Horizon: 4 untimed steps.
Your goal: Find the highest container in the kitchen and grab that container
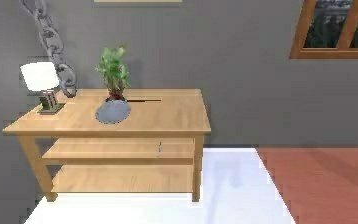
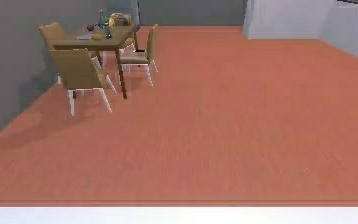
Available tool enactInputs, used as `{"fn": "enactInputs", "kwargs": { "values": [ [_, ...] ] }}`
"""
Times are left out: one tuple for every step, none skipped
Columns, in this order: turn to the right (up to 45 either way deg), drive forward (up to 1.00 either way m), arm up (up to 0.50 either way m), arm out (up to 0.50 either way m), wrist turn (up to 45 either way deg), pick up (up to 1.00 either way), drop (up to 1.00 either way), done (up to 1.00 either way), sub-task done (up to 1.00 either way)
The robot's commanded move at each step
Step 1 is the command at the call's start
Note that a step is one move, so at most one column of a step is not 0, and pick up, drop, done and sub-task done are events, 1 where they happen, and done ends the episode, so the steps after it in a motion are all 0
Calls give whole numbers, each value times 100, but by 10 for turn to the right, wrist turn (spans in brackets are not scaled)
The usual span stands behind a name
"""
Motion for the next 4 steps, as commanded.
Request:
{"fn": "enactInputs", "kwargs": {
  "values": [
    [450, 0, 0, 0, 0, 0, 0, 0, 0],
    [450, 0, 0, 0, 0, 0, 0, 0, 0],
    [450, 0, 0, 0, 0, 0, 0, 0, 0],
    [240, 0, 0, 0, 0, 0, 0, 0, 0]
  ]
}}
